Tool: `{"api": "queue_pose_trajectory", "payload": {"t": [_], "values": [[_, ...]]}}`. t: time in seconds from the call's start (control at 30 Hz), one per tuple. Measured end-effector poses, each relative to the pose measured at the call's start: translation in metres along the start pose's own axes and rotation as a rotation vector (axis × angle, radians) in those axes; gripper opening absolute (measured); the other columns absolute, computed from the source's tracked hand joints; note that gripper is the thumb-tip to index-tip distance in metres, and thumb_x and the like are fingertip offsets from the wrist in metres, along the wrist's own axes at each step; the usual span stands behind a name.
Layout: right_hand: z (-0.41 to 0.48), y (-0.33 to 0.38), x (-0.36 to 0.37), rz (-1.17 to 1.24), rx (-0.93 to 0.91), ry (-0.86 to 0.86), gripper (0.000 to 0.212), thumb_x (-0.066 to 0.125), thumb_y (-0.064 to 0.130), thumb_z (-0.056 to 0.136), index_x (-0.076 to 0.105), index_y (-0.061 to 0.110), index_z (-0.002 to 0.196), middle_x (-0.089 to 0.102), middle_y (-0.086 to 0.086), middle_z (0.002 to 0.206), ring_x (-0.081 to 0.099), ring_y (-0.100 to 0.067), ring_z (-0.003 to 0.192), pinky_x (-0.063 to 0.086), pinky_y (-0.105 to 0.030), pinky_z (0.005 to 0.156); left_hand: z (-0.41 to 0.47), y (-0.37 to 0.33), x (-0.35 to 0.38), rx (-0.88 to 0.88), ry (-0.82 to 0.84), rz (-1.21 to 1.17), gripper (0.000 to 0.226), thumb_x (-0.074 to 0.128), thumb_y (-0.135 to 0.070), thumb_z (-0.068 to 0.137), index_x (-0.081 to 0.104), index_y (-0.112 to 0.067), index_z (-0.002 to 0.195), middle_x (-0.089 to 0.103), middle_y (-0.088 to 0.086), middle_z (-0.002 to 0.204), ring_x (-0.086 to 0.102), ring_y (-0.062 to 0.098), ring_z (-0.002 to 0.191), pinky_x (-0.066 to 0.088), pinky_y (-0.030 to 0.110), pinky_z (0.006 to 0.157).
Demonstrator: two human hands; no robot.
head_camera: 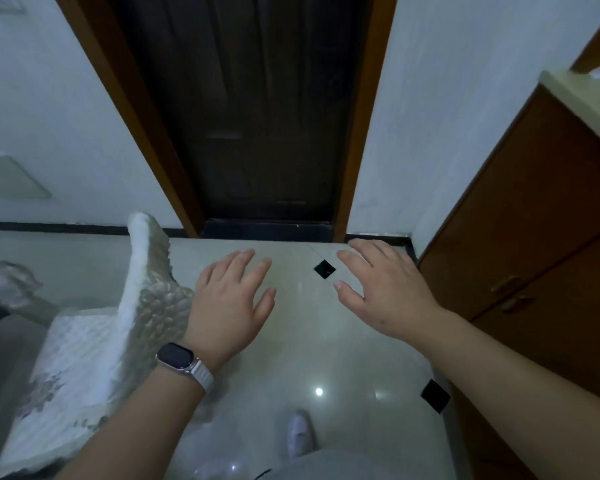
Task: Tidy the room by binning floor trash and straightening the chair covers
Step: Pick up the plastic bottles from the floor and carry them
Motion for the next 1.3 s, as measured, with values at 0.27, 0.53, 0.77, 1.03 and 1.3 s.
{"api": "queue_pose_trajectory", "payload": {"t": [0.27, 0.53, 0.77, 1.03, 1.3], "values": [[0.109, 0.005, -0.004, -0.024, -0.060, -0.018, 0.058, 0.031, 0.056, 0.094, 0.047, 0.025, 0.141, 0.045, 0.001, 0.147, 0.037, -0.021, 0.135, 0.031, -0.041, 0.110, 0.076, 0.056, 0.008, -0.048, 0.020, 0.032, 0.047, 0.047, -0.046, 0.093, 0.062, -0.021, 0.130, 0.060, 0.009, 0.134, 0.052, 0.029, 0.125, 0.036, 0.045, 0.102], [0.229, -0.009, 0.012, 0.015, -0.187, -0.036, 0.057, 0.033, 0.055, 0.093, 0.053, 0.023, 0.136, 0.051, -0.002, 0.141, 0.044, -0.024, 0.130, 0.037, -0.044, 0.106, 0.160, 0.096, 0.039, -0.113, 0.064, 0.114, 0.046, 0.048, -0.045, 0.094, 0.063, -0.020, 0.129, 0.060, 0.011, 0.135, 0.053, 0.031, 0.125, 0.037, 0.048, 0.104], [0.362, -0.034, 0.012, 0.022, -0.354, -0.033, 0.055, 0.041, 0.054, 0.092, 0.052, 0.023, 0.136, 0.051, -0.003, 0.141, 0.044, -0.025, 0.130, 0.037, -0.044, 0.107, 0.269, 0.124, 0.066, -0.220, 0.108, 0.175, 0.048, 0.042, -0.048, 0.096, 0.061, -0.022, 0.132, 0.058, 0.008, 0.138, 0.050, 0.031, 0.130, 0.035, 0.048, 0.108], [0.491, -0.034, -0.015, 0.065, -0.559, -0.070, 0.054, 0.043, 0.051, 0.093, 0.054, 0.020, 0.136, 0.053, -0.005, 0.139, 0.046, -0.026, 0.129, 0.037, -0.046, 0.107, 0.355, 0.164, 0.064, -0.368, 0.088, 0.258, 0.050, 0.039, -0.049, 0.096, 0.060, -0.022, 0.133, 0.059, 0.007, 0.137, 0.051, 0.030, 0.128, 0.035, 0.048, 0.108], [0.580, 0.034, -0.007, 0.103, -0.724, -0.056, 0.054, 0.037, 0.053, 0.094, 0.053, 0.021, 0.135, 0.054, -0.003, 0.138, 0.047, -0.024, 0.129, 0.037, -0.044, 0.106, 0.362, 0.245, 0.056, -0.531, -0.016, 0.264, 0.048, 0.043, -0.047, 0.096, 0.058, -0.020, 0.131, 0.059, 0.009, 0.135, 0.051, 0.032, 0.127, 0.039, 0.050, 0.104]]}}
Point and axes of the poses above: each hand's wrist, its own z-axis towards the middle knuckle, its own x-axis out of the palm, y = z × x, the point moved 5 cm from there along z, towards the middle knuckle
